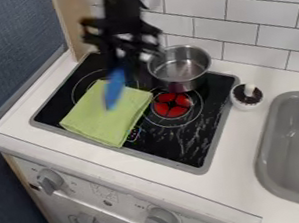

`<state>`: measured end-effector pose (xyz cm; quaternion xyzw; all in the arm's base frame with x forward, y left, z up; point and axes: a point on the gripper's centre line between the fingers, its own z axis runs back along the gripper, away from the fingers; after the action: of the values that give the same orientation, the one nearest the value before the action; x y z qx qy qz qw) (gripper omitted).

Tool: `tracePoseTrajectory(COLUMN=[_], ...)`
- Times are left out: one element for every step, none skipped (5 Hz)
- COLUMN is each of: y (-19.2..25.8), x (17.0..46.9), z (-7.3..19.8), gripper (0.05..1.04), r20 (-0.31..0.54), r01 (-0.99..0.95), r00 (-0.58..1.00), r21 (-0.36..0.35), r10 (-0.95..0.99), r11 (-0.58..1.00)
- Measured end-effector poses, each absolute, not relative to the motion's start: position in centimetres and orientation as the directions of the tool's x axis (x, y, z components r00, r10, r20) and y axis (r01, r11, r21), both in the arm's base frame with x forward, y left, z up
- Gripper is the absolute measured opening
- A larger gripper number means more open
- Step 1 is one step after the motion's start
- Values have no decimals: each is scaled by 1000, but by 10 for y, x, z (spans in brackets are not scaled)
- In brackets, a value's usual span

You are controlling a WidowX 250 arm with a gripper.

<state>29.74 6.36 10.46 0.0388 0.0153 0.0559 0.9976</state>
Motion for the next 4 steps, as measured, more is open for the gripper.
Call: tracePoseTrajectory(y=[97,121,143,156], x=[302,309,314,319], z=[94,83,64,47], gripper=[361,362,362,362], r20=[10,38,75,26], r01=[-88,-38,-91,-124], r00=[996,999,994,992], r21=[88,120,124,105], r10=[87,33,82,122], r11=[992,992,988,987])
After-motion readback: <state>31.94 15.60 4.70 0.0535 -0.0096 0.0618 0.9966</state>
